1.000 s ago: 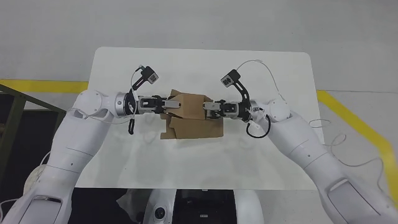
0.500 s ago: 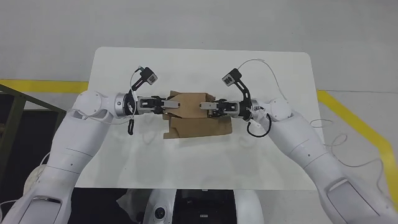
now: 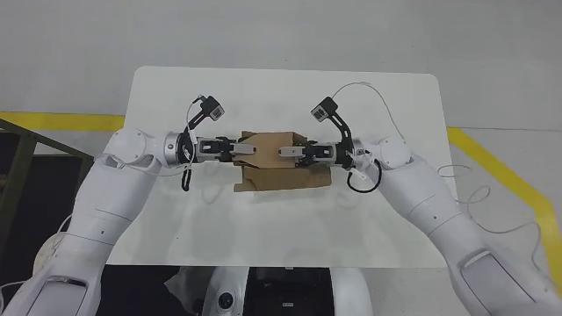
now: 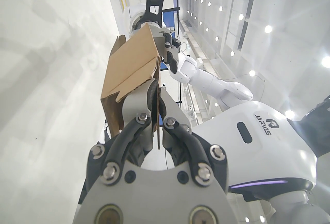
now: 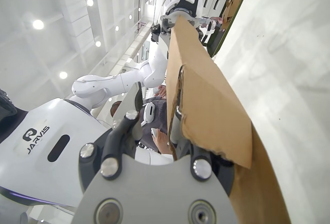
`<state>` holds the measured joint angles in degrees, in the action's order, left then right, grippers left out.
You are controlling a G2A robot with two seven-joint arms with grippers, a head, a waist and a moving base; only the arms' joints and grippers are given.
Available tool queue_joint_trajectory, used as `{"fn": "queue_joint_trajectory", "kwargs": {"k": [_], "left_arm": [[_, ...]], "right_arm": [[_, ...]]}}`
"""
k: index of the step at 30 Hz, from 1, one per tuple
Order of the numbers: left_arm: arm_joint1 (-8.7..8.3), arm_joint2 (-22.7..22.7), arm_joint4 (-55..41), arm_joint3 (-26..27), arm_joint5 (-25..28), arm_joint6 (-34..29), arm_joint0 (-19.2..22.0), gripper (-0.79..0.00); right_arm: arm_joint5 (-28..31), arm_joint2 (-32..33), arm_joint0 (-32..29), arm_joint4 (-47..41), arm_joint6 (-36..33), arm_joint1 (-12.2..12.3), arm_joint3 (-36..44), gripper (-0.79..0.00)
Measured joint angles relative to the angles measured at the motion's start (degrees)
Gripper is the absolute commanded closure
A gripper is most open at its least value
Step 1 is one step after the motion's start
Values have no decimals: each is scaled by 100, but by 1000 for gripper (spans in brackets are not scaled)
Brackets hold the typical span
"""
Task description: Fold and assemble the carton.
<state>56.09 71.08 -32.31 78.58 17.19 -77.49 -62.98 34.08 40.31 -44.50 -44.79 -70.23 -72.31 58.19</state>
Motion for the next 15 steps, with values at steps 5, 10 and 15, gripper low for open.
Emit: {"fn": "queue_joint_trajectory", "kwargs": {"k": [5,10,15], "left_arm": [[-1,-9,2,-11,2,-1,7,0],[-2,-15,19,-10,-1,7,13,0],[-5,-13,16,-9,1,-2,13,0]], "right_arm": [[-6,-37,65,116,-6,-12,-96,-92],[-6,-70,100,179,-5,-18,-147,0],[7,-123,141,277,8,-26,-199,0]]}}
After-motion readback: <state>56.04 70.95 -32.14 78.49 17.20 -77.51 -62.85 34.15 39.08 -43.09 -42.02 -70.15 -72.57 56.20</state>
